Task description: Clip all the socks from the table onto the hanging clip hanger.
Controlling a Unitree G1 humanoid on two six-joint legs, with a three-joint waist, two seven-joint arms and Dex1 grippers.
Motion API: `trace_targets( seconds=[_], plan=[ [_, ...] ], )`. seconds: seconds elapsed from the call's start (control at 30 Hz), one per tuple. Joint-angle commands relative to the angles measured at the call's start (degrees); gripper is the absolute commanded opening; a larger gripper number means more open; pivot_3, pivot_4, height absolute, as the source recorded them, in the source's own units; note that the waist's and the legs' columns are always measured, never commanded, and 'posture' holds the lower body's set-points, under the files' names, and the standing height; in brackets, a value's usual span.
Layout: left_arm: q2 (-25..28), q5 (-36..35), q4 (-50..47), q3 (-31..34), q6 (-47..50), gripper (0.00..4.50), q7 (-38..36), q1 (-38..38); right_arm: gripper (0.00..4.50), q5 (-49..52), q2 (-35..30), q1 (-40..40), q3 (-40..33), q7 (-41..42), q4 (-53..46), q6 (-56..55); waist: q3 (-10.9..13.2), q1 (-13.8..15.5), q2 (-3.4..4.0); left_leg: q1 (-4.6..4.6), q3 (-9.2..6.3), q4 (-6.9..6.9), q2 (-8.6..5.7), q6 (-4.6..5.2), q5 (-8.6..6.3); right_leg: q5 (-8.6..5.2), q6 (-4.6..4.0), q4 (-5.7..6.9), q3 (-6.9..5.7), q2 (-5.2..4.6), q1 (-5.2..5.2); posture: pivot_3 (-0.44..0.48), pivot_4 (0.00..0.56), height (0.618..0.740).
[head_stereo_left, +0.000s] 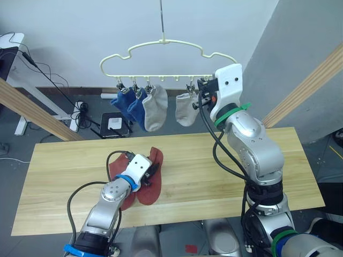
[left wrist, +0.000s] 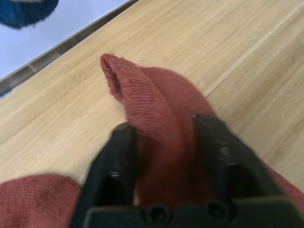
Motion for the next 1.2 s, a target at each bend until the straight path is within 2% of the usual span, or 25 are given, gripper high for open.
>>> trace_targets(
  seconds=[0.03,0.1,0.13,0.33,0.5,0.8,1.2],
  plan=[
    [1.0,1.8,2.0,-0.5,-0.1,0.74,0.0,1.1,0.00,0.4,0.5,0.1,0.1,-0.2,-1.6,-0.4,-0.1,-0.1,0.01,0.00,0.00,0.00,0.00,0.00,0.00,0.00,0.00,0.00,0.00,0.00,0.00,-0.217,0.325,0.733],
    [1.7,2.7,2.7,-1.1,-3.4,0.14,-0.6,0.5,0.00,0.3,0.6,0.1,0.0,-0.2,-1.5,-0.5,-0.1,-0.3,0.02,0.00,0.00,0.00,0.00,0.00,0.00,0.00,0.00,0.00,0.00,0.00,0.00,-0.221,0.322,0.733],
    [2.4,3.4,3.1,-1.7,-6.2,0.01,-1.3,-0.2,0.00,0.3,0.6,0.1,0.0,-0.2,-1.5,-0.5,-0.1,-0.3,0.02,0.00,0.00,-0.01,0.00,0.00,0.00,0.00,0.00,0.00,0.00,0.00,0.00,-0.224,0.322,0.733],
    [2.4,1.9,4.0,-5.2,-20.2,0.01,-9.3,-8.1,0.00,0.2,0.1,0.0,-0.5,-0.1,-1.5,-0.6,-0.1,0.0,0.02,-0.06,-0.02,-0.01,-0.02,0.00,0.00,0.01,0.00,-0.04,-0.05,-0.02,-0.01,-0.236,0.316,0.733],
    [-2.1,-2.8,4.5,-6.6,-22.7,0.01,-15.2,-17.1,0.00,0.3,-0.3,-0.2,-0.7,0.0,-1.9,-0.3,-0.1,0.1,0.02,-0.11,0.00,0.00,-0.02,0.00,0.00,0.01,0.00,-0.09,-0.07,-0.03,-0.01,-0.244,0.313,0.733],
    [-10.0,1.8,13.0,-7.4,-25.5,0.01,-9.9,-27.9,0.00,0.3,-0.5,-0.3,-0.8,-0.1,-2.5,0.4,-0.1,-0.8,0.01,-0.10,0.00,0.02,-0.02,0.02,0.01,0.01,0.01,-0.08,-0.08,0.00,-0.01,-0.267,0.314,0.733],
    [-11.9,3.0,16.4,-6.3,-25.7,0.01,-7.4,-32.0,0.00,0.3,-0.8,-0.1,-0.7,0.0,-3.0,1.2,-0.1,-0.8,0.01,-0.11,-0.01,0.03,-0.02,0.03,0.02,0.01,0.01,-0.07,-0.08,0.00,0.00,-0.272,0.317,0.733]
  ],
)
